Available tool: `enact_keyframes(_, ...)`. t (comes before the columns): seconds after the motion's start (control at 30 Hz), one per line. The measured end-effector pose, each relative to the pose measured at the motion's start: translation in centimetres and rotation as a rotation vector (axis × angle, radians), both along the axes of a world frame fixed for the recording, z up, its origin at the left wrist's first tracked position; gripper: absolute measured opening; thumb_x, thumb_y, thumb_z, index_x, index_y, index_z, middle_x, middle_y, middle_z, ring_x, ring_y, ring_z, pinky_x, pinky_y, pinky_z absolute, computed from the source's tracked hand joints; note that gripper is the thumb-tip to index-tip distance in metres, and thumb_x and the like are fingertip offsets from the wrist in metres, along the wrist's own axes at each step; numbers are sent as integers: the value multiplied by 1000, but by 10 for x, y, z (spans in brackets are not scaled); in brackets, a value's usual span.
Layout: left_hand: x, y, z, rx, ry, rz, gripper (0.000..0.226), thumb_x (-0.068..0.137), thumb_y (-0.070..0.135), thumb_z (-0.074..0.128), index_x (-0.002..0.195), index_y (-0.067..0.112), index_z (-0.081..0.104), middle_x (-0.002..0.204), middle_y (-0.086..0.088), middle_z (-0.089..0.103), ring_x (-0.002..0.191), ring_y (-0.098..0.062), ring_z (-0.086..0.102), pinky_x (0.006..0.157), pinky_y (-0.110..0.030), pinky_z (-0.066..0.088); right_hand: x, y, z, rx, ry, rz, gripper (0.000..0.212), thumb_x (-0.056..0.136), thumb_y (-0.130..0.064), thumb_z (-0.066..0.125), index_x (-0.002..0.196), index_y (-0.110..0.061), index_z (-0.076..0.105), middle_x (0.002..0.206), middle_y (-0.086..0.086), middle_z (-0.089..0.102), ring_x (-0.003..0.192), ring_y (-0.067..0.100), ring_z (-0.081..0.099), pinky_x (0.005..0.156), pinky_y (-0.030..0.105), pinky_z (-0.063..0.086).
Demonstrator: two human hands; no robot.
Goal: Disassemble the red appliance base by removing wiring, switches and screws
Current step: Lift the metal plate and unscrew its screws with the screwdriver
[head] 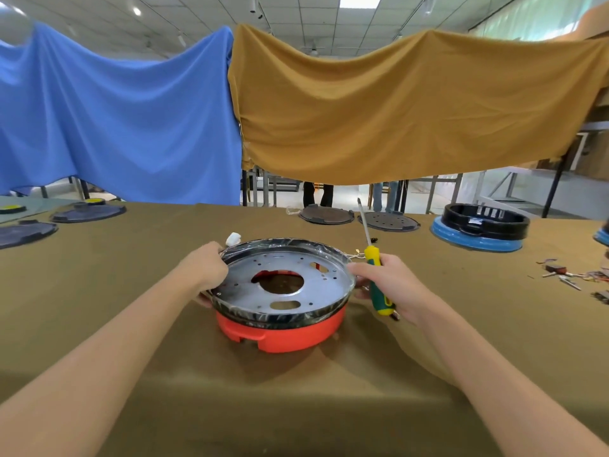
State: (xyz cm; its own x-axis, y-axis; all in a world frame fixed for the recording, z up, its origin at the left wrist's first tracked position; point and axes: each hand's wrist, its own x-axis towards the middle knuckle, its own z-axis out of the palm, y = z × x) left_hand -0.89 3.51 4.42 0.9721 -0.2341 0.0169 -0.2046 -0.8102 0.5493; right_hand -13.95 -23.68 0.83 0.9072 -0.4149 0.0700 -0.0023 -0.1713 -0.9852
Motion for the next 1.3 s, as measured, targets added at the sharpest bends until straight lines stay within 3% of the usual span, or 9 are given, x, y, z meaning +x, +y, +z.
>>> enact_keyframes(0.07,-2,4,4,-36,-16,14,42,84,-1,31,117,12,52,98,-17,61,64,-37,69,37,-34,52,6,7,2,21,-1,11,19,88,-13,73,93,0,61,85,17,68,68,20,66,61,30,57)
enact_keyframes(0.23,-14,7,16,-81,-19,34,36,84,-3,29,117,6,43,105,-22,57,59,-43,69,57,-49,60,15,7,22,-8,-47,-38,23,84,-14,76,87,-9,53,76,12,65,57,15,66,50,24,54)
enact_keyframes(0.33,-25,1,18,-109,19,44,35,87,-3,27,119,-1,42,99,-24,58,54,-40,69,64,-48,59,11,1,33,-8,15,-49,36,82,-29,79,97,-2,61,92,11,72,79,24,69,66,38,58)
enact_keyframes(0.47,-32,-3,20,-190,43,9,39,88,0,27,123,-4,44,102,-27,61,55,-39,70,71,-48,60,-2,-9,39,64,109,23,24,84,-12,76,94,1,58,89,25,66,66,35,66,67,53,60)
enact_keyframes(0.7,-30,9,42,-224,273,-42,29,83,13,48,107,6,64,83,-17,70,65,-24,71,45,-29,55,14,-13,39,-201,87,-158,32,77,-1,70,76,-13,40,76,11,42,68,24,43,61,39,43)
enact_keyframes(0.8,-13,24,45,-187,327,-29,31,87,33,59,108,11,67,103,-13,68,80,-26,73,52,-31,58,22,-12,45,-274,97,-39,34,76,0,70,72,-14,40,67,7,43,62,21,43,61,36,40)
enact_keyframes(0.93,0,25,38,-173,325,-90,26,92,34,60,104,12,68,91,-8,75,71,-22,74,58,-31,58,35,-6,62,-420,120,100,32,77,-2,70,68,-14,42,63,4,41,58,20,41,61,34,38)
enact_keyframes(1.03,5,21,36,-83,261,-123,23,96,24,55,104,7,68,94,-10,76,87,-27,73,65,-34,59,45,-2,74,-529,126,164,27,78,-3,71,71,-11,46,66,4,45,59,20,44,61,33,38)
enact_keyframes(1.3,18,34,41,-77,373,-95,17,99,6,50,100,-5,62,72,-13,72,51,-21,67,41,-25,51,55,-5,80,-696,213,246,31,78,-12,78,86,-9,49,81,13,49,70,21,45,66,36,38)
